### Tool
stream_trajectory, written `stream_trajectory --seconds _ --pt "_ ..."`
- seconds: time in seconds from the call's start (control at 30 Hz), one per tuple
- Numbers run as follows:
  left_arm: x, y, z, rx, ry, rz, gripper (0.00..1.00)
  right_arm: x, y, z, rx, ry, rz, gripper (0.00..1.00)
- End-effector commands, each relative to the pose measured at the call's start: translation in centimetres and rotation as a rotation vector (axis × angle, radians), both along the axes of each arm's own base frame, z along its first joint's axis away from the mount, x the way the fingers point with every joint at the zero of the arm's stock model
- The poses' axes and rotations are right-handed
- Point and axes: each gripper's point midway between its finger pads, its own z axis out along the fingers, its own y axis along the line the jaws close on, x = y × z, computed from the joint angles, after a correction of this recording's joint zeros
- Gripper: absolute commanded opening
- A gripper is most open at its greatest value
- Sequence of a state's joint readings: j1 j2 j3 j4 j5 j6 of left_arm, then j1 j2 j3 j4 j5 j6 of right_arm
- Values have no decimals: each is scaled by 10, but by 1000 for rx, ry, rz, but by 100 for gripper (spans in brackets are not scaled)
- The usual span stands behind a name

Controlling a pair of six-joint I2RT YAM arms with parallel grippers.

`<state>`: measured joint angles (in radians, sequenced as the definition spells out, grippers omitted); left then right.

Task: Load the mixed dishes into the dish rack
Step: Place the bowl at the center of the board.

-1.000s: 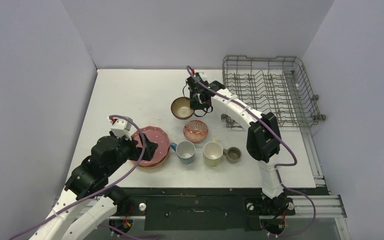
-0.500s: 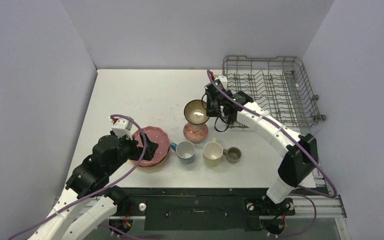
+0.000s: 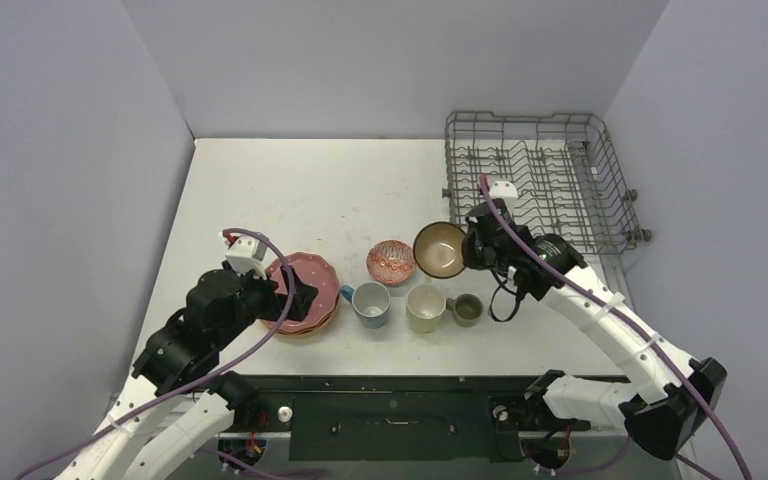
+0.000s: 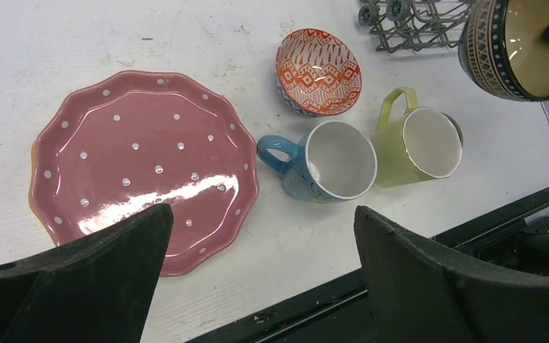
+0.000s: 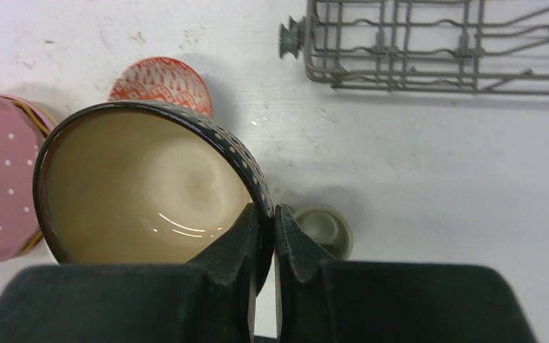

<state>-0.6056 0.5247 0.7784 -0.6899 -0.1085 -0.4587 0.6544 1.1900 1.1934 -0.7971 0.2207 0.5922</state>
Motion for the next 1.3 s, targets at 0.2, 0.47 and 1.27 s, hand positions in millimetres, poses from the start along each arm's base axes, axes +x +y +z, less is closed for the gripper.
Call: stream_trajectory --seconds 0.2,0.47,1.27 --pt "6 -6 8 -15 -36 -20 96 -39 -68 4 -10 -70 -171 0" --pt "6 -7 9 -18 -37 -22 96 -63 -95 -28 -12 13 -244 0" --pt "6 -6 8 -16 -33 -18 96 -73 -163 -123 82 156 -680 0"
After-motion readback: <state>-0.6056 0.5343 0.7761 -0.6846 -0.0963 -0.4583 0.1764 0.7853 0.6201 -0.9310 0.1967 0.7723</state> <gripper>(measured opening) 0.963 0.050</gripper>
